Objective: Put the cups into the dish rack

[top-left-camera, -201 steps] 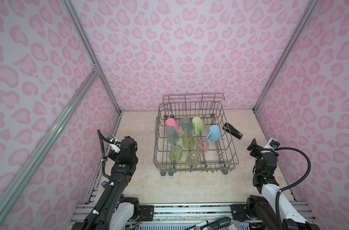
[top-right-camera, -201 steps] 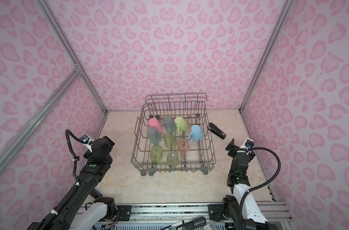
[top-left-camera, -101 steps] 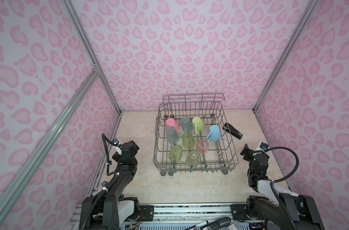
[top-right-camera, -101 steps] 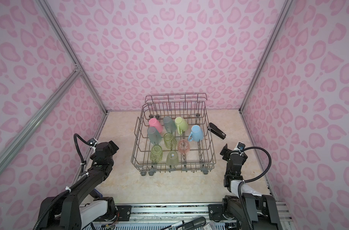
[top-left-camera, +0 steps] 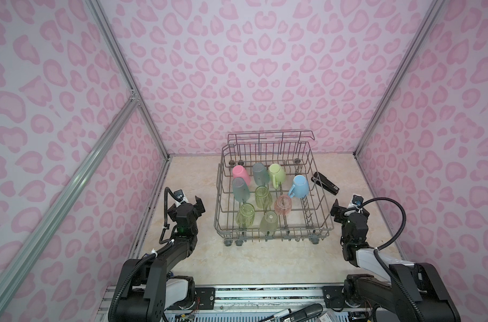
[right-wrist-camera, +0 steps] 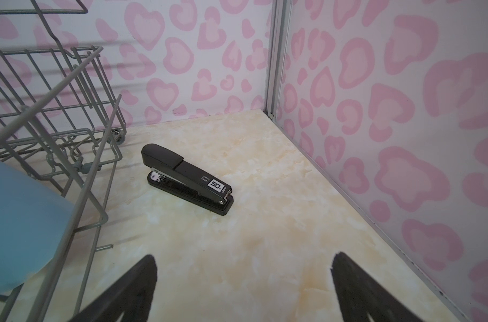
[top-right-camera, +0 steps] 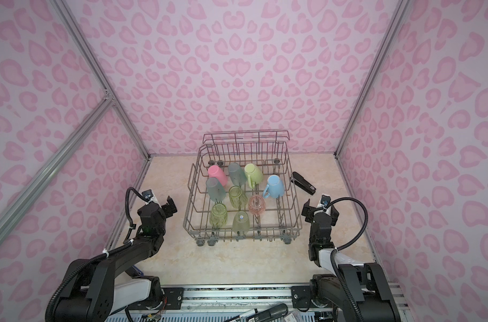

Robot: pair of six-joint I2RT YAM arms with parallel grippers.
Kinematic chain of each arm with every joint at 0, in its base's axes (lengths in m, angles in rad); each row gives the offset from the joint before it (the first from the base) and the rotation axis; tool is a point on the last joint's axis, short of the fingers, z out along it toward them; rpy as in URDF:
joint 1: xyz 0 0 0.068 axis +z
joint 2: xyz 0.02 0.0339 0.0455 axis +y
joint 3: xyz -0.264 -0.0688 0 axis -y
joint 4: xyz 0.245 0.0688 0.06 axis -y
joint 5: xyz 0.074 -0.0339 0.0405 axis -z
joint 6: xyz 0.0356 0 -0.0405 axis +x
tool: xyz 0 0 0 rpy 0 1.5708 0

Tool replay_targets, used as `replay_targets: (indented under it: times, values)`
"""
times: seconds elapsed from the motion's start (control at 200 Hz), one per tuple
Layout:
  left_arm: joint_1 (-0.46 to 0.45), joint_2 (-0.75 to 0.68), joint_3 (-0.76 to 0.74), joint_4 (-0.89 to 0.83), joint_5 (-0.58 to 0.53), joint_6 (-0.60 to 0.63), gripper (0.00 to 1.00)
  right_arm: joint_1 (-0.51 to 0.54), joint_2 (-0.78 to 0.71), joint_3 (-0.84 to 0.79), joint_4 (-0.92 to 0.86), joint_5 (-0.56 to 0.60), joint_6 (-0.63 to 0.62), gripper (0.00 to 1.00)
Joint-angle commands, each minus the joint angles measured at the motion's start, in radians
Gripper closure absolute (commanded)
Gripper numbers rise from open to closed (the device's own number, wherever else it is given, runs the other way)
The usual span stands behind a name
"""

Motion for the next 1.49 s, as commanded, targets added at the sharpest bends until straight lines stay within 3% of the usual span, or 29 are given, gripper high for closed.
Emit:
replay_targets:
  times: [0.0, 0.155, 0.435, 0.61, 0.795, 1.05, 1.255, 1.29, 1.345, 1.49]
  values:
    - [0.000, 0.019, -0.002, 0.097, 0.018, 0.051, 0.03, 0.000, 0.004, 0.002, 0.037, 0.019, -0.009, 0.03]
    - [0.005, 0.014, -0.008, 0.099, -0.003, 0.034, 0.03, 0.000, 0.021, 0.005, 0.048, 0.047, 0.006, 0.03]
    - [0.013, 0.083, 0.025, 0.141, 0.091, 0.101, 0.03, -0.001, 0.051, 0.001, 0.102, 0.057, 0.006, 0.03]
    - [0.010, 0.222, -0.054, 0.429, 0.143, 0.145, 0.03, 0.000, 0.071, -0.007, 0.149, 0.051, 0.006, 0.03]
    - [0.048, 0.229, 0.000, 0.332, 0.176, 0.105, 0.03, -0.003, 0.112, -0.017, 0.219, 0.025, 0.001, 0.02]
    - [0.065, 0.229, 0.014, 0.302, 0.205, 0.094, 0.03, 0.021, 0.423, 0.011, 0.536, -0.057, -0.076, 0.01]
    - [0.067, 0.226, 0.010, 0.307, 0.206, 0.093, 0.03, 0.047, 0.394, 0.153, 0.217, -0.047, -0.086, 0.00]
    - [0.068, 0.223, 0.010, 0.308, 0.206, 0.095, 0.03, 0.020, 0.388, 0.179, 0.156, -0.089, -0.065, 0.00]
    - [0.067, 0.222, 0.006, 0.311, 0.206, 0.095, 0.03, -0.018, 0.393, 0.177, 0.166, -0.162, -0.053, 0.00]
    - [0.067, 0.223, 0.006, 0.313, 0.206, 0.095, 0.03, -0.018, 0.391, 0.175, 0.168, -0.159, -0.052, 0.00]
